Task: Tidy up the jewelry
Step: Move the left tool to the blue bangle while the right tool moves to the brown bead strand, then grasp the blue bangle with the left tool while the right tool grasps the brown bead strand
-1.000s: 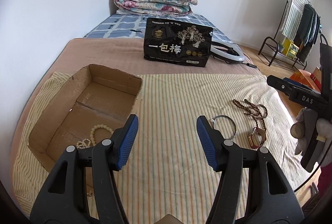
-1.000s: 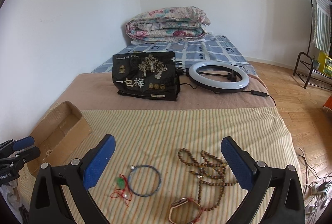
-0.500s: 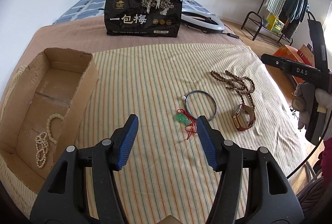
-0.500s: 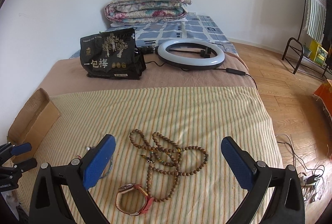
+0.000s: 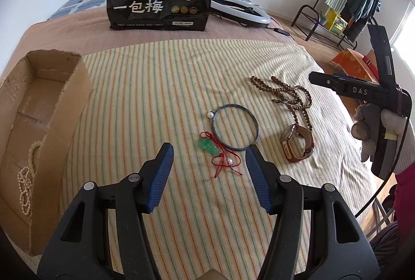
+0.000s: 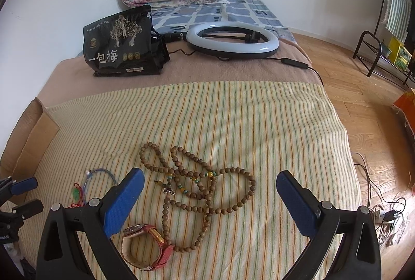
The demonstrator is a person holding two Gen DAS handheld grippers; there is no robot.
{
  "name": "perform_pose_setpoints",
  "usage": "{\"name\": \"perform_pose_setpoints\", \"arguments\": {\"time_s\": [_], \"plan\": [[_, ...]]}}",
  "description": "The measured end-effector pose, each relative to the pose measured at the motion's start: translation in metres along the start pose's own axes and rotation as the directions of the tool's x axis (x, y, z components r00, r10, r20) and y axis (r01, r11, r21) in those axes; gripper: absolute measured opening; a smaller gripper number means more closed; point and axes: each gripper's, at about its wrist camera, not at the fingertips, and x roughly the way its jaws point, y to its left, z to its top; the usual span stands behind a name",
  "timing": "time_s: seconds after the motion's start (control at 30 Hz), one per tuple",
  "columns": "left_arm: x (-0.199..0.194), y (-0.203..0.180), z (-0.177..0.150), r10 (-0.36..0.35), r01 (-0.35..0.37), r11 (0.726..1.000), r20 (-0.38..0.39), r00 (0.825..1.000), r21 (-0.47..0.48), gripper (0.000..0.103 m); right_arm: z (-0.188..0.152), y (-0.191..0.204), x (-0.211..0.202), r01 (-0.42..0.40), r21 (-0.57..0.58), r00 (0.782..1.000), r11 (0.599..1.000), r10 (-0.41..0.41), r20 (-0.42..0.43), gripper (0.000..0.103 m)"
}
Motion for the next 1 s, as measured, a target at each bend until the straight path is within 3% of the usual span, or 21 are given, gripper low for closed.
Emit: {"name": "perform_pose_setpoints", "arguments": {"time_s": [0.1, 0.2, 0.4, 1.0], "plan": [[0.007, -0.015, 0.003, -0.019, 0.019, 0.999, -0.011, 1.0, 0.042, 0.06, 0.001, 0.001, 0.003, -0.005, 0.0, 1.0, 1.0, 0.005, -0.002, 0.103], [0.02, -0.024, 0.008, -0.027, 0.03, 0.998, -0.039, 0.999, 0.056, 0.069, 0.002, 0.003, 0.005, -0.003, -0.001, 1.0, 1.0, 0.003, -0.001, 0.103], [0.044, -0.031, 0.019, -0.025, 0.029, 0.999, -0.077, 0.997, 0.046, 0.069, 0.003, 0.0, 0.008, 0.003, 0.007, 1.0, 1.0, -0.003, -0.004, 0.103], [0.094, -0.018, 0.037, -0.087, 0.066, 0.991, -0.182, 0.979, -0.12, 0.07, 0.005, -0.018, 0.03, 0.009, 0.077, 0.999, 0.997, -0.007, -0.035, 0.103]]}}
